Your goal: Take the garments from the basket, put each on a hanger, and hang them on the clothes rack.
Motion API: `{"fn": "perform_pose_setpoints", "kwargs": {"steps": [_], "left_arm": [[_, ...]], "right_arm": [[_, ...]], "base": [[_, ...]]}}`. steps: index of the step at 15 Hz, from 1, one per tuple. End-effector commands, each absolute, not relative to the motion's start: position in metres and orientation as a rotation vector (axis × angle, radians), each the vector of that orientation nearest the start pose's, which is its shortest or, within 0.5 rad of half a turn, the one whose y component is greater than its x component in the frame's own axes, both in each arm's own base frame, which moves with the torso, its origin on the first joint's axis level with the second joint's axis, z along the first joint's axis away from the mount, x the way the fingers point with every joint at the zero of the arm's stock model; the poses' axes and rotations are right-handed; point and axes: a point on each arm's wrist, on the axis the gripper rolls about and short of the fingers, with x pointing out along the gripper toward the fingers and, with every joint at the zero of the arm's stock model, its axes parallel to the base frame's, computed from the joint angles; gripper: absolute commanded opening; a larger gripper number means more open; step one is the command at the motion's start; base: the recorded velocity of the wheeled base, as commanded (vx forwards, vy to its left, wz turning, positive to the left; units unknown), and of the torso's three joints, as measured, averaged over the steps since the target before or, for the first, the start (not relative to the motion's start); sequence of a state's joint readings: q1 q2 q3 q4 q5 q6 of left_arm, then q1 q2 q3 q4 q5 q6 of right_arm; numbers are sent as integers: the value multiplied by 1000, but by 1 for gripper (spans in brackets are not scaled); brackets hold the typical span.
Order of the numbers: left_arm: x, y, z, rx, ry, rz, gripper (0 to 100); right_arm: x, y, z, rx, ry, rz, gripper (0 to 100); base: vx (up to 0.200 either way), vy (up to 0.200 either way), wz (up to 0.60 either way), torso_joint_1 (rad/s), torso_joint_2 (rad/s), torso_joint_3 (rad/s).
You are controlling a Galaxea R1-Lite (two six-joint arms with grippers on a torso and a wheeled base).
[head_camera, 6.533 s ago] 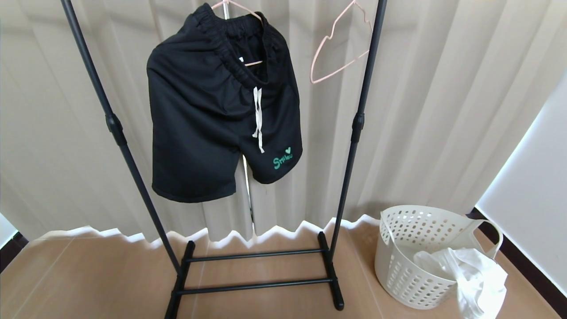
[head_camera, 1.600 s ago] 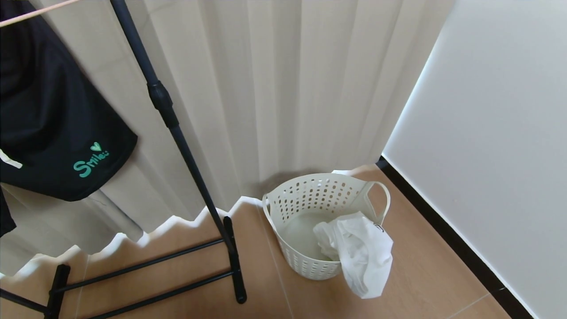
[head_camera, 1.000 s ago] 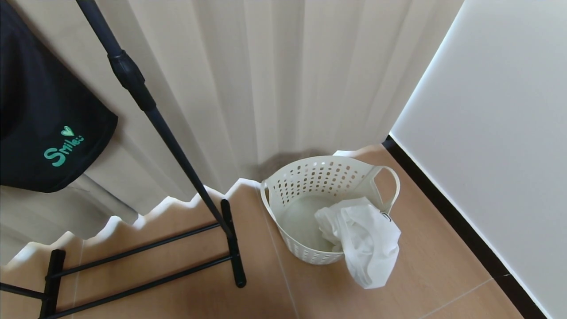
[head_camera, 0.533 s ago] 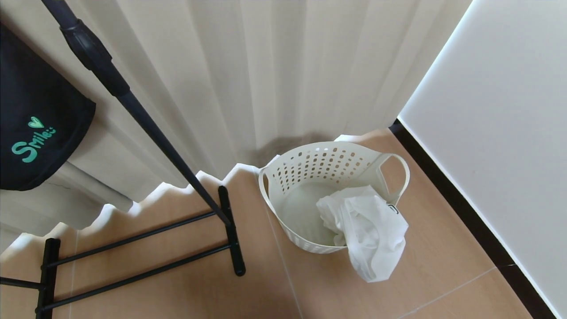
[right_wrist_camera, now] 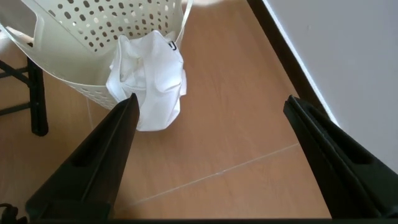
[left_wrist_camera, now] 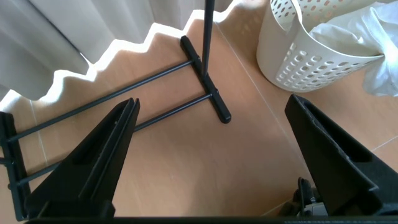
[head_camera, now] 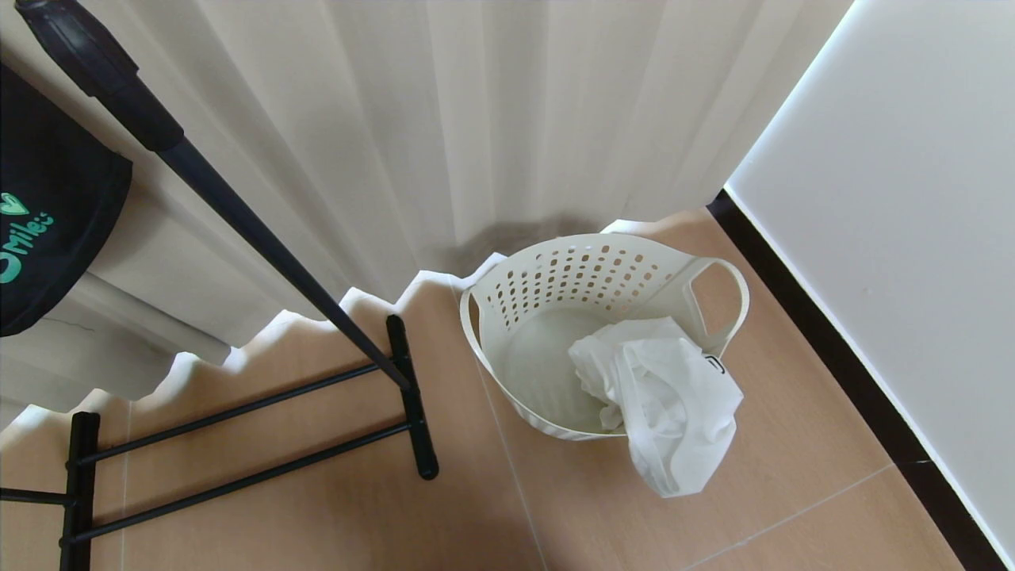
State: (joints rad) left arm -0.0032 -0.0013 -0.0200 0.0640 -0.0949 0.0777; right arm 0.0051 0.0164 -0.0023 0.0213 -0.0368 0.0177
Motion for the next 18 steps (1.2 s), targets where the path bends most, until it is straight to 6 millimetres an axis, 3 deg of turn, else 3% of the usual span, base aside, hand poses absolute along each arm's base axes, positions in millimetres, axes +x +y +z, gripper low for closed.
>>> {"fn": "perform_pose_setpoints", "kwargs": {"steps": [1, 4, 5, 6, 7, 8, 10, 11, 12, 13, 14, 18], "left_arm": [[-25, -2, 74, 76, 41, -100, 100], [-25, -2, 74, 75, 41, -98, 100], [-25, -2, 74, 75, 41, -98, 100], [-25, -2, 74, 75, 41, -98, 100], [-25, -2, 74, 75, 41, -97, 100], [-25, -2, 74, 76, 41, -97, 100], [-25, -2, 74, 76, 41, -98, 100], [-25, -2, 74, 76, 41, -98, 100], [-25, -2, 74, 76, 41, -98, 100], [-25, -2, 74, 76, 41, -98, 100], [-25, -2, 74, 76, 41, -98, 100], [-25, -2, 74, 76, 41, -98, 100]], "right_arm": [[-10, -1, 78, 9, 213, 1, 100], [16, 4, 85, -48, 460, 221, 100], [37, 11, 100, -59, 487, 260, 100], [37, 11, 100, -59, 487, 260, 100], [83, 25, 120, -64, 516, 260, 100], [93, 28, 122, -69, 521, 256, 100], [150, 45, 132, -179, 539, 277, 100], [168, 50, 134, -265, 543, 302, 100], [168, 50, 134, -265, 543, 302, 100], [203, 59, 135, -496, 535, 364, 100], [215, 62, 136, -572, 523, 387, 100], [287, 83, 114, -691, 570, 403, 100]], "base": [[0, 0, 0, 0, 0, 0], [0, 0, 0, 0, 0, 0], [0, 0, 0, 0, 0, 0], [0, 0, 0, 0, 0, 0], [0, 0, 0, 0, 0, 0], [0, 0, 0, 0, 0, 0], [0, 0, 0, 0, 0, 0], [0, 0, 0, 0, 0, 0], [0, 0, 0, 0, 0, 0], [0, 0, 0, 0, 0, 0], [0, 0, 0, 0, 0, 0], [0, 0, 0, 0, 0, 0]]}}
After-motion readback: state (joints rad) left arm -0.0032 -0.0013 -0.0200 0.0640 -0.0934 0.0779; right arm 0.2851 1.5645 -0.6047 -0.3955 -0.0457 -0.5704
